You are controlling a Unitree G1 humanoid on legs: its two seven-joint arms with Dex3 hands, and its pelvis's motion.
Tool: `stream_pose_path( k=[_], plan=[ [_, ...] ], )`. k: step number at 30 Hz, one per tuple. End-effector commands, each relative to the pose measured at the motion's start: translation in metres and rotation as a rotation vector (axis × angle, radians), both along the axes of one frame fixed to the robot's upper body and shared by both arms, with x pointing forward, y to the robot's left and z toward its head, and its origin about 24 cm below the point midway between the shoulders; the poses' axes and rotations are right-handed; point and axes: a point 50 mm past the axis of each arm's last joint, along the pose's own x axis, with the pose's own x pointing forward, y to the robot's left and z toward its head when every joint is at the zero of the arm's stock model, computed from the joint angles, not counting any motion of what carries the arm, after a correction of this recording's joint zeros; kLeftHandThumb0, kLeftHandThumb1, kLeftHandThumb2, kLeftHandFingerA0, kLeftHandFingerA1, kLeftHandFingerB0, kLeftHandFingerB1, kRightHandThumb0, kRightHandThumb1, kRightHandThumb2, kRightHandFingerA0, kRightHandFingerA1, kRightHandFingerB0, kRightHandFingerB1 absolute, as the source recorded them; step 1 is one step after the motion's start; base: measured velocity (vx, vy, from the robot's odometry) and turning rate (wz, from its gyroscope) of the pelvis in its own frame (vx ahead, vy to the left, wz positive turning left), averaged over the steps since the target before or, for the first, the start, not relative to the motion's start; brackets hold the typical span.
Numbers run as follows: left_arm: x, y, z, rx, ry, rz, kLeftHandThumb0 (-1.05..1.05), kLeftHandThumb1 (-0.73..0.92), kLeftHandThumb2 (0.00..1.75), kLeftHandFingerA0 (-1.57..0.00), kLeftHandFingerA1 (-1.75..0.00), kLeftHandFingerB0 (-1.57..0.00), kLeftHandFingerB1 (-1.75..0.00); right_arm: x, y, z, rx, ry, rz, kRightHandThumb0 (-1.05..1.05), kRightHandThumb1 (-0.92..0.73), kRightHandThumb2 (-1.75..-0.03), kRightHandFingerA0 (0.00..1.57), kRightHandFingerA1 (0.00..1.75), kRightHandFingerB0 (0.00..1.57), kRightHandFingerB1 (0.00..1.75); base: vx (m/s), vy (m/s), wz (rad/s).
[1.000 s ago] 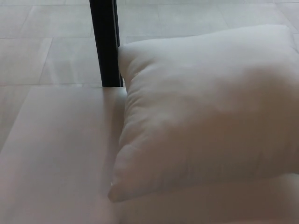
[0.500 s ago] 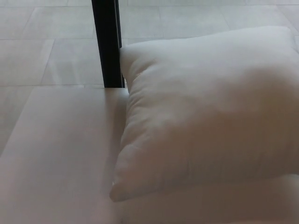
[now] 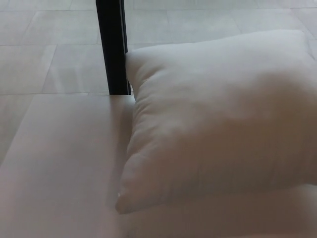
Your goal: The robot uses its left hand to press on the left side of the pillow kept in the middle of the desk and uses its right hand to lift up and the right side of the pillow and turn it over
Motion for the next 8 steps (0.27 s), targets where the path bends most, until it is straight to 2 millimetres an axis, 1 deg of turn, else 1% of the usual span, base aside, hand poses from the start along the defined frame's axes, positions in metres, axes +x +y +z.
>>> stream_pose_path(
  k=[1, 2, 3, 4, 5, 6, 7, 8],
  plan=[
    [0.0025, 0.0167, 0.0134, 0.229, 0.161, -0.25, -0.3, -0.11, 0.53, -1.47, -0.83, -1.06, -0.9, 0.0145, 0.0034, 0.0041, -0.279, 0.207, 0.311, -0.65, -0.44, -0.55, 1.18, 1.01, 0.49, 0.77, 0.0, 0.0, 0.0],
    [0.0033, 0.0174, 0.0125, 0.268, 0.157, -0.246, -0.13, -0.22, 0.66, -1.39, -1.15, -1.15, -1.0, 0.0152, 0.0041, 0.0035, -0.288, 0.213, 0.319, -0.62, -0.32, -0.79, 1.3, 1.2, 0.56, 0.77, 0.0, 0.0, 0.0],
    [0.0036, 0.0177, 0.012, 0.284, 0.156, -0.246, -0.13, -0.22, 0.66, -1.39, -1.15, -1.15, -1.0, 0.0155, 0.0044, 0.0031, -0.292, 0.216, 0.324, -0.62, -0.32, -0.79, 1.3, 1.2, 0.56, 0.77, 0.0, 0.0, 0.0],
    [0.0038, 0.0177, 0.0122, 0.305, 0.158, -0.275, -0.72, 0.01, 0.52, -1.57, -0.89, -1.37, -0.65, 0.0158, 0.0046, 0.003, -0.298, 0.228, 0.332, -0.59, -0.44, -0.54, 1.34, 1.15, 0.59, 0.77, 0.0, 0.0, 0.0],
    [0.0048, 0.017, 0.0134, 0.329, 0.166, -0.29, -0.95, 0.04, 0.57, -1.57, -0.95, -1.32, -0.78, 0.0158, 0.0061, 0.0038, -0.324, 0.239, 0.36, -0.56, -0.31, -0.78, 1.27, 1.15, 0.6, 0.77, 0.0, 0.0, 0.0],
    [0.0049, 0.0165, 0.0138, 0.339, 0.156, -0.29, -0.95, 0.04, 0.58, -1.57, -1.05, -1.39, -0.75, 0.0153, 0.006, 0.0039, -0.325, 0.246, 0.367, -0.55, -0.31, -0.77, 1.3, 1.15, 0.61, 0.77, 0.0, 0.0, 0.0],
    [0.0065, 0.0168, 0.0151, 0.353, 0.163, -0.32, -0.18, -0.22, 0.69, -1.56, -1.23, -1.23, -1.01, 0.012, 0.0062, 0.0026, -0.327, 0.26, 0.348, -0.52, -0.31, -0.77, 1.22, 1.14, 0.63, 0.78, 0.0, 0.0, 0.0],
    [0.0068, 0.0164, 0.0153, 0.362, 0.172, -0.327, -0.65, -0.02, 0.61, -1.57, -1.04, -1.48, -0.59, 0.0112, 0.006, 0.0026, -0.326, 0.262, 0.347, -0.52, -0.43, -0.53, 1.2, 1.07, 0.63, 0.76, 0.0, 0.0, 0.0]
  ],
)
